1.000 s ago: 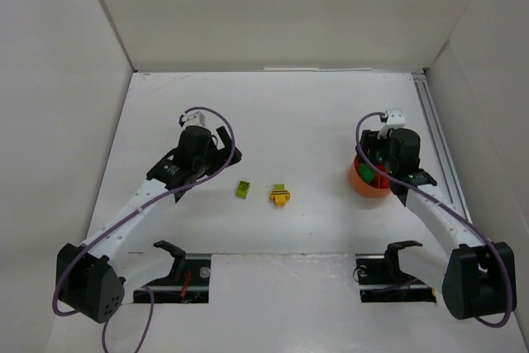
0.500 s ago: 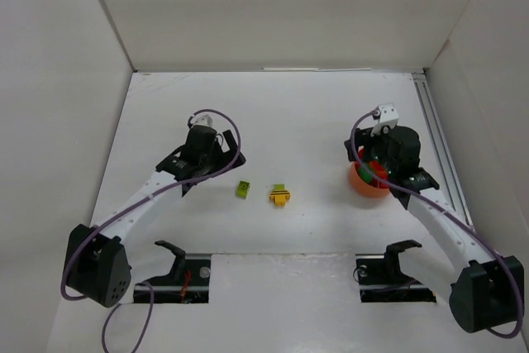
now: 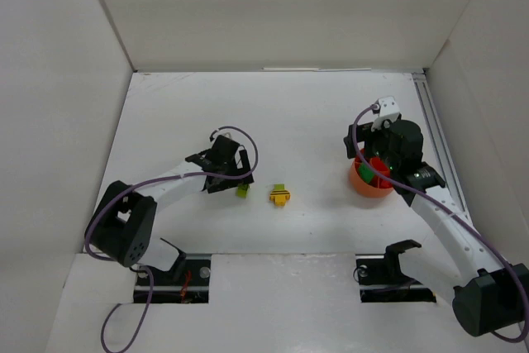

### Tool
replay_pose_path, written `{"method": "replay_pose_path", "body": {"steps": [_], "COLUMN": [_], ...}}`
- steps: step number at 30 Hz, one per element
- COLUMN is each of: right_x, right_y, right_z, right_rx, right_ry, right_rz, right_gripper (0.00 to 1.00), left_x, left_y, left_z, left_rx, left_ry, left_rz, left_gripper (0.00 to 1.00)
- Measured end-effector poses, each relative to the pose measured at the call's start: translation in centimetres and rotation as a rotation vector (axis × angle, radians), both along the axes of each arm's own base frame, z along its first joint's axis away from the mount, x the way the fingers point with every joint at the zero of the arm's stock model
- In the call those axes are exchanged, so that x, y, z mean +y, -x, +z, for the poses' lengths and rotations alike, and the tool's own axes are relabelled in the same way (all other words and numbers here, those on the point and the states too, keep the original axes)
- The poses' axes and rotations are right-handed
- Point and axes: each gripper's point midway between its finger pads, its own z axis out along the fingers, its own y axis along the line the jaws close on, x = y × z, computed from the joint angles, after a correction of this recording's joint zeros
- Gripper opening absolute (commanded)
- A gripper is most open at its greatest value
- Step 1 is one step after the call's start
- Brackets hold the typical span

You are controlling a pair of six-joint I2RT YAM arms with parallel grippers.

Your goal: Sort the legos into containers by color

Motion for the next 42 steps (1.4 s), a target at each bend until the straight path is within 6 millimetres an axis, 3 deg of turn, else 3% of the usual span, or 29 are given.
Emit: {"method": "replay_pose_path", "body": {"steps": [2,6,7,11,16,20,21,24,27,33,38,42], "right_x": [-0.3,-0.6,-0.7,-1.0,-1.3,-1.4,-1.5,-1.8,-3.0,-9.5,-14.6,-16.2], "right_y": [0.1,0.4,0.5,0.5,0.9,1.1,1.2,1.6,2.2,3.9,4.7,4.7], "right_z": [-0.2,-0.8,-0.9,-0.9,-0.4,0.4,0.5,0.9,1.1,0.3,-2.5,-5.9], "right_rx": [0.010,0.036,0.040,0.042,0.029,0.005,0.001,-0.004,0.004,0.063,0.175,0.312], "right_ry": [0.007,0.020,0.023,0.028,0.028,0.022,0.018,0.003,-0.021,-0.081,-0.103,-0.114], "right_rz": [-0.012,-0.027,-0.031,-0.042,-0.053,-0.057,-0.060,-0.084,-0.152,-0.491,-0.714,-0.779], "right_gripper": [1.00,1.00,1.00,1.00,1.00,1.00,1.00,1.00,1.00,1.00,1.00,1.00], "left_x": [0.3,-0.7,-0.9,-1.7,-1.1,-1.1,-1.2,-2.5,-4.8,-11.0,-17.3,-22.0], "left_y": [0.1,0.0,0.1,0.4,0.8,1.0,0.9,-0.3,-2.2,-6.0,-7.7,-7.8], "left_z": [-0.9,-1.0,-1.1,-1.4,-1.6,-1.2,-0.8,1.3,5.0,14.3,20.4,21.9], "left_rx": [0.015,0.004,0.004,0.008,0.020,0.027,0.022,-0.030,-0.123,-0.356,-0.503,-0.546], "left_ry": [-0.042,-0.092,-0.109,-0.149,-0.185,-0.198,-0.196,-0.161,-0.093,0.065,0.148,0.185], "left_rz": [0.001,-0.030,-0.042,-0.070,-0.060,-0.053,-0.051,-0.064,-0.099,-0.227,-0.361,-0.475], "left_gripper": [0.84,0.83,0.74,0.57,0.26,0.10,0.10,0.10,0.10,0.10,0.11,0.11]}}
